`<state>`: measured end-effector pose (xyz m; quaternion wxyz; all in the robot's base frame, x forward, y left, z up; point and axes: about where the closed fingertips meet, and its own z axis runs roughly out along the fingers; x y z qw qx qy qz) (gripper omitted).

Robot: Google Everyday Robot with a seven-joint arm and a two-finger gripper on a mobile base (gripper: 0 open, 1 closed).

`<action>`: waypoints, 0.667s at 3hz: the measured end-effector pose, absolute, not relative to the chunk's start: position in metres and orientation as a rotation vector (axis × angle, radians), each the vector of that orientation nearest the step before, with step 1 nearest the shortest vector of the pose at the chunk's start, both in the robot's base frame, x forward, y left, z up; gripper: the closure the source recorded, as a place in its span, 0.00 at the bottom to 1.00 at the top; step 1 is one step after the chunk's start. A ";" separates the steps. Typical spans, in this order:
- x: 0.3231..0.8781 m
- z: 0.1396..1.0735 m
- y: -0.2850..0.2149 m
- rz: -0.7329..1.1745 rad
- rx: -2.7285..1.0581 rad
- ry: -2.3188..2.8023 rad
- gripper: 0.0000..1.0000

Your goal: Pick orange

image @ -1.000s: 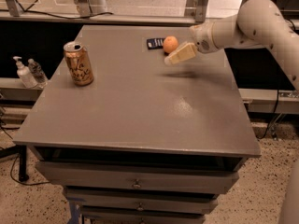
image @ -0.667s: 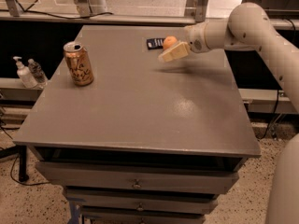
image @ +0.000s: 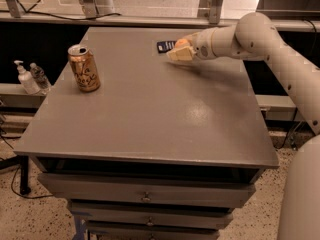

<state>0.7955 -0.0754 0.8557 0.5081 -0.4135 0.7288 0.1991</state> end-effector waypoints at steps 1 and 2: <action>0.797 0.853 -0.072 0.489 -0.981 1.748 0.64; 0.796 0.863 -0.072 0.484 -0.974 1.718 0.87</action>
Offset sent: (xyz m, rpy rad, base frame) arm -0.0026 -0.0041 0.0231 0.0446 -0.0716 -0.0135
